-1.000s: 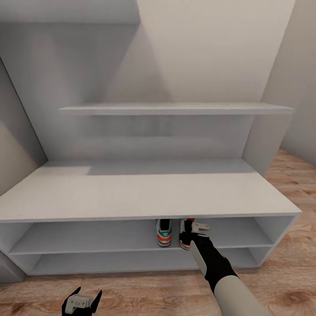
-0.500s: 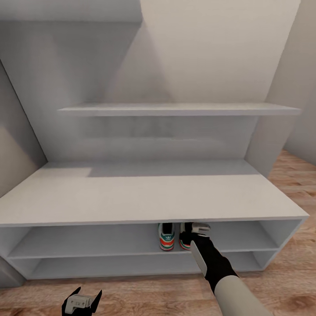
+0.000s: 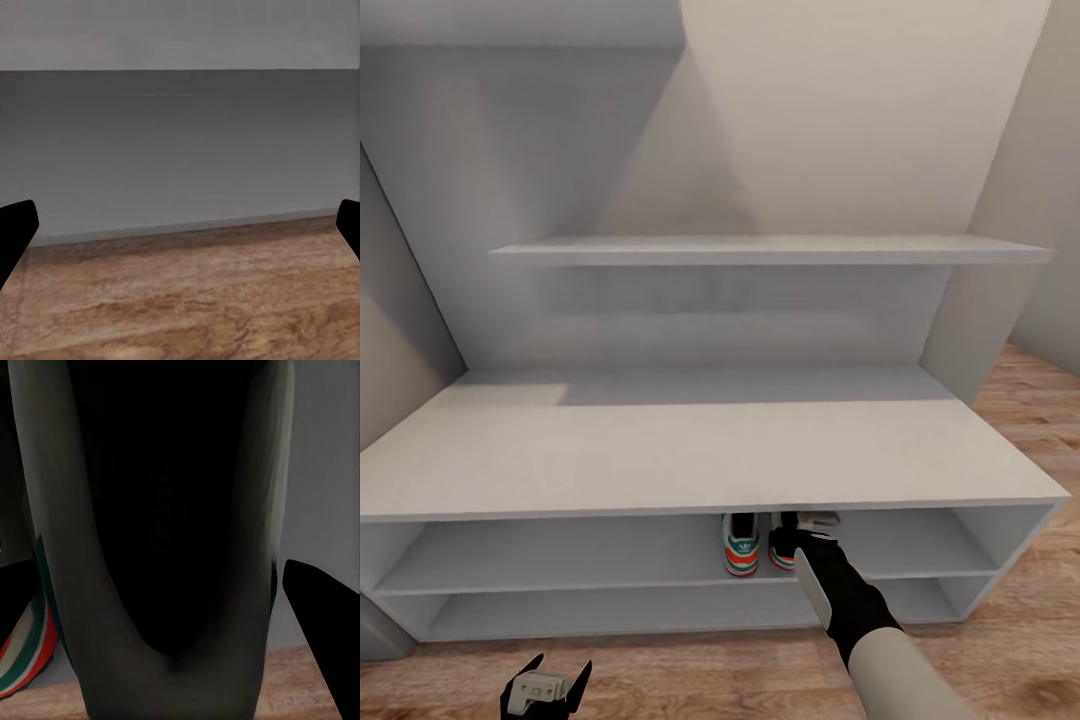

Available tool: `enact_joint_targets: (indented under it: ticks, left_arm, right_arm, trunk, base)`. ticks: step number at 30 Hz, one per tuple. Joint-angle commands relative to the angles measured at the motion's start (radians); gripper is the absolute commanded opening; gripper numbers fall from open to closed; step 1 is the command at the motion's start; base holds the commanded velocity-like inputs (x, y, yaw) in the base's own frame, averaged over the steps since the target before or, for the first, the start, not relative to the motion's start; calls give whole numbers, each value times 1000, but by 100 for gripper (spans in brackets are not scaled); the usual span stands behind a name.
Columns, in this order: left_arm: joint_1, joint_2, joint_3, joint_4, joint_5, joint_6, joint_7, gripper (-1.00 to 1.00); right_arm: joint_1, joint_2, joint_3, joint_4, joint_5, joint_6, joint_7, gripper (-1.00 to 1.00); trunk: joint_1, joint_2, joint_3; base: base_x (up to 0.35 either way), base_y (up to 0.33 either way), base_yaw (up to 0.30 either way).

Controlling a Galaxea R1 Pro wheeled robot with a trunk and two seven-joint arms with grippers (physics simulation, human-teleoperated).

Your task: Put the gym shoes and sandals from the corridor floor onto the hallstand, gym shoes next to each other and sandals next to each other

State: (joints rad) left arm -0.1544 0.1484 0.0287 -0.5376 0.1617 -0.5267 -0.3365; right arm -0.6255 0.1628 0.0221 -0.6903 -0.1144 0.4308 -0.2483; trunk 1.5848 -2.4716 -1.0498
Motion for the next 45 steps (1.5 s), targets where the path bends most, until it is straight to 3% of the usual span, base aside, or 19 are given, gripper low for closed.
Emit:
enact_joint_targets:
  ticks: [1, 12, 13, 21, 45]
  left_arm:
    - [-1, 0, 2, 1, 10, 1, -10, 100]
    - [-1, 0, 2, 1, 10, 1, -10, 100]
    - [-1, 0, 2, 1, 10, 1, -10, 100]
    - [-1, 0, 2, 1, 10, 0, -10, 100]
    - [-1, 0, 2, 1, 10, 1, -10, 100]
  right_arm:
    - [0, 0, 2, -1, -10, 3, -9, -100]
    - [0, 0, 2, -2, -10, 3, -9, -100]
    - [0, -1, 2, -2, -10, 3, -8, 100]
    - [0, -3, 2, -2, -9, 3, -8, 100]
    - [0, -7, 5, 7, -7, 3, -5, 100]
  trunk:
    - [0, 0, -1]
    - [0, 0, -1]
    - [0, 0, -1]
    - [0, 0, -1]
    - [0, 0, -1]
  base:
    - [33, 10, 0]
    - [3, 18, 0]
    - [0, 8, 0]
    - [-78, 2, 0]
    - [-327, -45, 0]
